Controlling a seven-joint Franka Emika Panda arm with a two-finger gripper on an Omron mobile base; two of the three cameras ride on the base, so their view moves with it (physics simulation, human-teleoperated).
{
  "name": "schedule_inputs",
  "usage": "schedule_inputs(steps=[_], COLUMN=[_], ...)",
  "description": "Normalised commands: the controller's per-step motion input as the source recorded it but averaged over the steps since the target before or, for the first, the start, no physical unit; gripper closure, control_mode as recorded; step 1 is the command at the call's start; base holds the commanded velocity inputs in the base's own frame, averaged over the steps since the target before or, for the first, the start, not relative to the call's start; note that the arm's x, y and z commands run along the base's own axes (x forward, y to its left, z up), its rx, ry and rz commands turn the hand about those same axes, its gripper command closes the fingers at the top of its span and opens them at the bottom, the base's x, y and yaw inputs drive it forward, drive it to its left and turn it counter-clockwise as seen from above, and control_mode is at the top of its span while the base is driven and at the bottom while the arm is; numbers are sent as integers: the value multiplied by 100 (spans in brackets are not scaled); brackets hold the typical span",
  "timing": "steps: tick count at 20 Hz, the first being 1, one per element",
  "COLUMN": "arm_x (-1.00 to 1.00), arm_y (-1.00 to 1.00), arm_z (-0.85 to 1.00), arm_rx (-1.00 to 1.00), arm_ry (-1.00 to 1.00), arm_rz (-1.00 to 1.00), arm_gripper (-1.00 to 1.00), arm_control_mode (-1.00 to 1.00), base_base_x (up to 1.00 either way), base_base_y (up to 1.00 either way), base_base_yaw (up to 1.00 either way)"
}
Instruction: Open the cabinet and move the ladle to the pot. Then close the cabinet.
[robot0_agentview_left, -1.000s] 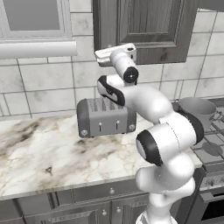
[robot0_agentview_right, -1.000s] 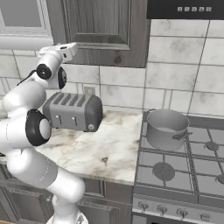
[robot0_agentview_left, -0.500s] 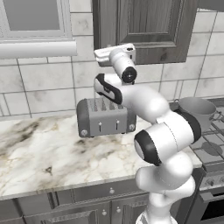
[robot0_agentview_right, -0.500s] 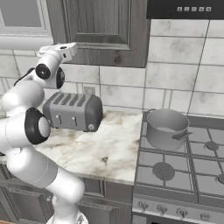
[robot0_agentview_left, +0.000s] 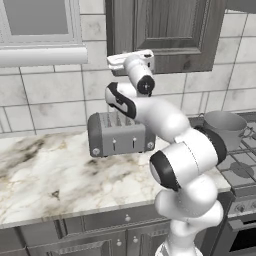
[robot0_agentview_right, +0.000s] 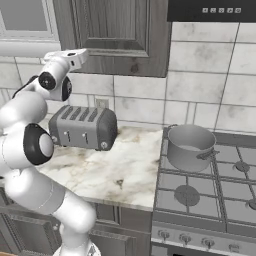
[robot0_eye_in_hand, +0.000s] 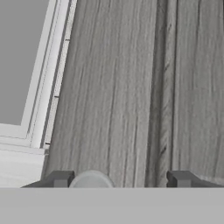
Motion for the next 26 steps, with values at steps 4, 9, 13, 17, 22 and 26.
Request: schedule_inputs(steps=[4, 9, 13, 17, 22, 26], arm_x=[0, -9, -48, -78, -80, -73], arm_y=[10, 7, -2, -30, -49, -61], arm_z=[-27, -23, -20, -15, -1, 0], arm_rx=[-3, -1, 0, 0, 3, 6], arm_ry=[9, 2, 0, 0, 1, 4], arm_rz=[0, 2, 5, 9, 11, 12], arm_gripper=[100, 100, 100, 100, 100, 100], arm_control_mode=[-100, -100, -100, -100, -100, -100], base_base_x=[0, 0, 0, 0, 0, 0], base_base_y=[0, 0, 0, 0, 0, 0], base_base_yaw=[0, 0, 0, 0, 0, 0])
